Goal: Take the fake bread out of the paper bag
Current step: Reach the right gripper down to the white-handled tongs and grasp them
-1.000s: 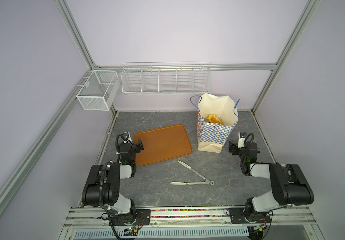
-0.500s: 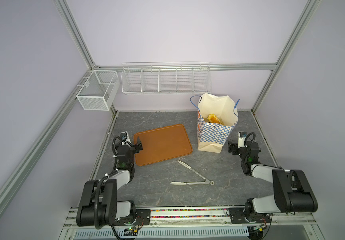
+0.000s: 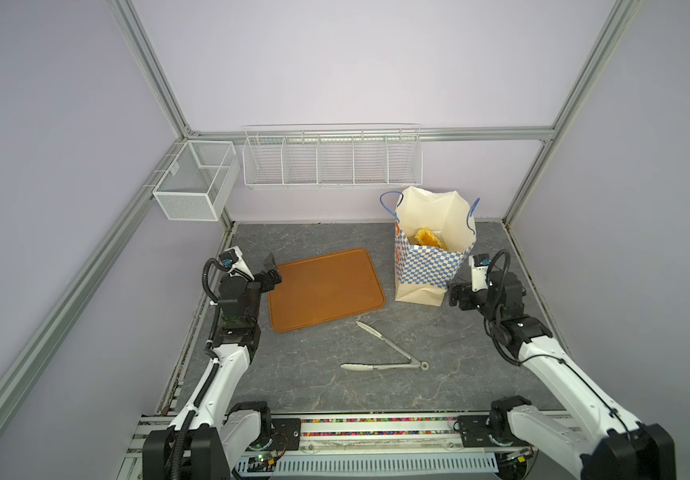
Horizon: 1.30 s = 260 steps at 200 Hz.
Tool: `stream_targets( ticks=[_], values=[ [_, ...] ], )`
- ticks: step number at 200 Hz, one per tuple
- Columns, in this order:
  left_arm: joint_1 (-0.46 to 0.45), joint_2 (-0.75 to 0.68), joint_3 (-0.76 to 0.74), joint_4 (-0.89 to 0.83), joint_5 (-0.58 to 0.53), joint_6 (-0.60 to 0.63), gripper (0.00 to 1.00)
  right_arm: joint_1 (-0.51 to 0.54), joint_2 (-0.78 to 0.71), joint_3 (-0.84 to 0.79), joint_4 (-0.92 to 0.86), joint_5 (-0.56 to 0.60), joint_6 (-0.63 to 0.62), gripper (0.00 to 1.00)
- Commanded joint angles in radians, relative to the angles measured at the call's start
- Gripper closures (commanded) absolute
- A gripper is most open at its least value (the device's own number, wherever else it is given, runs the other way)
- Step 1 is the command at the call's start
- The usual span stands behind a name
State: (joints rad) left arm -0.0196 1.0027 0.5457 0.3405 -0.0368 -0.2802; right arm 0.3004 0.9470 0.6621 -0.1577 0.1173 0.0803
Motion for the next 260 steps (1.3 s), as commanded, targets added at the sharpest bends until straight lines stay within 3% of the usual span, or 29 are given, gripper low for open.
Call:
stream_targets(
  ticks=[1, 24, 47, 60, 73, 94, 118, 139, 173, 198, 230, 260],
  values=[
    [-0.002, -0.049, -0.023, -0.101, 0.078, -0.118, 0.05, 0.148, -0.116, 0.01, -0.29, 0.073, 0.096, 0.06],
    [-0.009, -0.082, -0.035, -0.137, 0.157, -0.165, 0.07, 0.308, -0.189, 0.008, -0.401, 0.115, 0.168, 0.08],
    [-0.026, -0.107, -0.028, -0.211, 0.231, -0.182, 0.07, 0.465, -0.146, 0.01, -0.424, 0.007, 0.157, 0.08],
    [-0.04, -0.115, -0.017, -0.264, 0.277, -0.18, 0.07, 0.562, -0.043, 0.063, -0.469, -0.054, 0.107, 0.06],
    [-0.061, -0.121, 0.003, -0.327, 0.328, -0.167, 0.08, 0.686, 0.103, 0.143, -0.562, 0.018, 0.095, 0.02],
    [-0.111, -0.133, 0.033, -0.433, 0.351, -0.141, 0.08, 0.777, 0.337, 0.27, -0.617, 0.025, 0.032, 0.0],
    [-0.139, -0.158, 0.046, -0.489, 0.376, -0.146, 0.08, 0.787, 0.552, 0.374, -0.692, 0.043, -0.044, 0.09],
    [-0.141, -0.174, 0.047, -0.522, 0.395, -0.11, 0.07, 0.781, 0.621, 0.401, -0.697, 0.071, -0.082, 0.12],
    [-0.141, -0.182, 0.064, -0.606, 0.342, -0.044, 0.06, 0.758, 0.683, 0.427, -0.694, 0.005, -0.117, 0.12],
    [-0.141, -0.192, 0.044, -0.57, 0.342, -0.06, 0.06, 0.747, 0.757, 0.447, -0.711, 0.032, -0.135, 0.12],
    [-0.141, -0.195, 0.004, -0.491, 0.319, -0.075, 0.06, 0.716, 0.829, 0.468, -0.645, -0.041, -0.156, 0.12],
    [-0.141, -0.206, 0.005, -0.481, 0.296, -0.071, 0.06, 0.715, 0.839, 0.461, -0.608, -0.099, -0.161, 0.04]
  ],
)
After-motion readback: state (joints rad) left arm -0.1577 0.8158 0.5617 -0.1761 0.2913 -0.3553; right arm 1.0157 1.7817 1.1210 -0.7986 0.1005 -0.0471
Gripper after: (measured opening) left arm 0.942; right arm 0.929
